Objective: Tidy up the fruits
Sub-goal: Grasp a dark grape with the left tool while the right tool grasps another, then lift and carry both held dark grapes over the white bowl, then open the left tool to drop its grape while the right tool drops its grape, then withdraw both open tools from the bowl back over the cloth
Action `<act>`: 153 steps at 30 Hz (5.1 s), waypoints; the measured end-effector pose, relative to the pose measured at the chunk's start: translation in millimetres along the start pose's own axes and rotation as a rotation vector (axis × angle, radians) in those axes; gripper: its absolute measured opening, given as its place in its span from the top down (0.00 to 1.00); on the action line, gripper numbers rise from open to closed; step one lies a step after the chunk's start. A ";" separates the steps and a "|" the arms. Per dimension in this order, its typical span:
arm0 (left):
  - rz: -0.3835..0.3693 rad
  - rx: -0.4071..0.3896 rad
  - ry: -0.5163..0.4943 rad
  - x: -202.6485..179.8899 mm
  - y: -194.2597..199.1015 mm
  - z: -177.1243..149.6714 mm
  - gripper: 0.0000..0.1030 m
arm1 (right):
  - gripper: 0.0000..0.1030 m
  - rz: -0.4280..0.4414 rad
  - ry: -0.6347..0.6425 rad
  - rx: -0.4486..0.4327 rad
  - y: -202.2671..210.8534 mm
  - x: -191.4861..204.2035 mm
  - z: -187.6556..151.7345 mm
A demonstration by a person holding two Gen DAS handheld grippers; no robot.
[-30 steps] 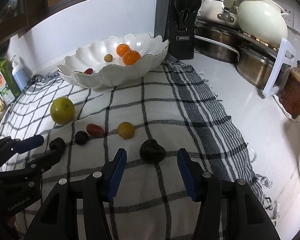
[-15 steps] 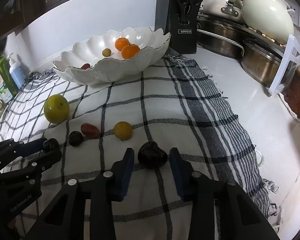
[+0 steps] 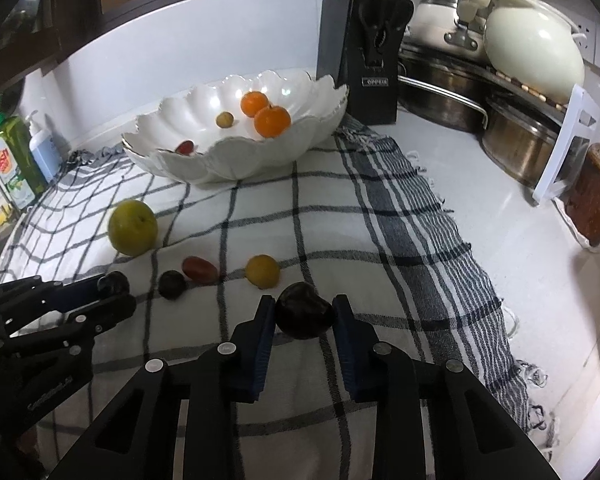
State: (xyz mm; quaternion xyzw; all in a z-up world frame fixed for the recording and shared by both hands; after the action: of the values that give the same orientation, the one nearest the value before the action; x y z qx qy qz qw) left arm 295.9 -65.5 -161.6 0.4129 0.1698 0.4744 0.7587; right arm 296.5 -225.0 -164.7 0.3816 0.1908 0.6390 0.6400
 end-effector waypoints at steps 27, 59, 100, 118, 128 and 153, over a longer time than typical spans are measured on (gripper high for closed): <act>0.101 -0.234 -0.025 30.2 82.0 34.6 0.72 | 0.70 0.039 0.065 -0.267 77.8 38.6 34.3; 0.230 -0.360 -0.013 92.0 105.2 120.0 0.72 | 0.70 0.112 0.099 -0.400 76.5 84.4 129.2; 0.069 -0.013 0.002 137.7 -67.9 196.3 0.72 | 0.70 0.016 0.052 -0.095 -93.7 74.8 214.4; 0.075 0.054 -0.009 132.4 -86.9 194.2 0.50 | 0.49 0.002 0.034 -0.048 -107.5 65.9 210.1; 0.097 0.010 0.008 136.7 -56.7 192.4 0.45 | 0.49 0.018 0.036 -0.089 -76.2 72.6 206.1; 0.173 -0.173 -0.017 122.7 58.1 164.1 0.42 | 0.49 0.075 0.060 -0.258 31.2 84.3 175.1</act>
State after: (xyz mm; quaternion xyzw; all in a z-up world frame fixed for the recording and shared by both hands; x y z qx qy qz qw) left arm 429.1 -24.3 -0.6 0.3628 0.0855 0.5477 0.7491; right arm 412.9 -190.0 -9.9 0.2837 0.1118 0.6930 0.6532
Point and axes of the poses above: each gripper's, at about its wrist camera, not at the fingertips, and y roughly against the way its jaws point, x to its left, z to its top, the point moved 3 cm from there along -y, roughly the way its jaws point, and after that the axes turned 15 degrees about -y, right-handed, at the moved point
